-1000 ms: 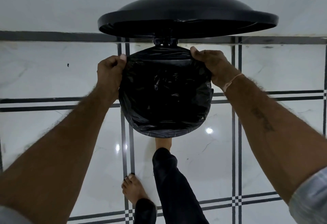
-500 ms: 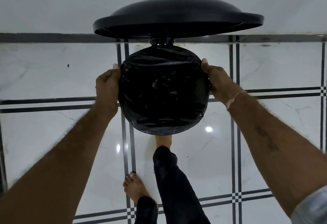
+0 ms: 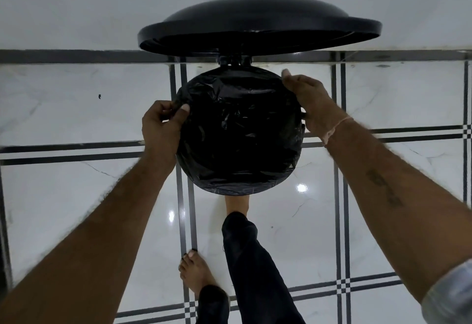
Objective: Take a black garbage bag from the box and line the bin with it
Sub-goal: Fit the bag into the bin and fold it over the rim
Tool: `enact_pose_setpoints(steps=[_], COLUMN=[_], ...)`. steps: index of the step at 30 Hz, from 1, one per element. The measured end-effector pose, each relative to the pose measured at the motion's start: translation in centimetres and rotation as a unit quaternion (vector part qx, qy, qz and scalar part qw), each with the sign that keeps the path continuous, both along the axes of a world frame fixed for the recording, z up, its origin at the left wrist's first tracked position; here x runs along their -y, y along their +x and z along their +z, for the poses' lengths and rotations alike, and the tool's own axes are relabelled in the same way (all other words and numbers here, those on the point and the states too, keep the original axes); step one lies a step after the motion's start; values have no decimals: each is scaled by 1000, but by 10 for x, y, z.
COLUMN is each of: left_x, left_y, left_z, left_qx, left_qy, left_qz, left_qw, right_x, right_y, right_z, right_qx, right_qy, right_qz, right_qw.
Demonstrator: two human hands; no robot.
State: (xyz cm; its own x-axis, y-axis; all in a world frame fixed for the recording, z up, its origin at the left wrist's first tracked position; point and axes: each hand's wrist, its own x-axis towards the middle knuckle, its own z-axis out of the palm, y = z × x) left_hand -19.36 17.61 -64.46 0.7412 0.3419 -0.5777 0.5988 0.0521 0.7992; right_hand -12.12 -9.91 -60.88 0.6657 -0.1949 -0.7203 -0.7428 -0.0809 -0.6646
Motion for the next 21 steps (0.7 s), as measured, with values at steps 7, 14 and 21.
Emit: enact_pose_setpoints(steps=[7, 14, 21], left_x=[3, 1, 0], left_y=[1, 7, 6], left_z=[2, 2, 0], left_qx=[-4, -5, -3], left_qy=[-15, -9, -10], left_qz=[-13, -7, 4], left_qw=[1000, 1000, 1000], right_x=[-12, -12, -65], right_y=[13, 5, -33], right_z=[-17, -28, -21], right_qx=[21, 69, 256], right_qy=[-67, -201, -225], right_qz=[20, 54, 388], right_qw=[997, 976, 856])
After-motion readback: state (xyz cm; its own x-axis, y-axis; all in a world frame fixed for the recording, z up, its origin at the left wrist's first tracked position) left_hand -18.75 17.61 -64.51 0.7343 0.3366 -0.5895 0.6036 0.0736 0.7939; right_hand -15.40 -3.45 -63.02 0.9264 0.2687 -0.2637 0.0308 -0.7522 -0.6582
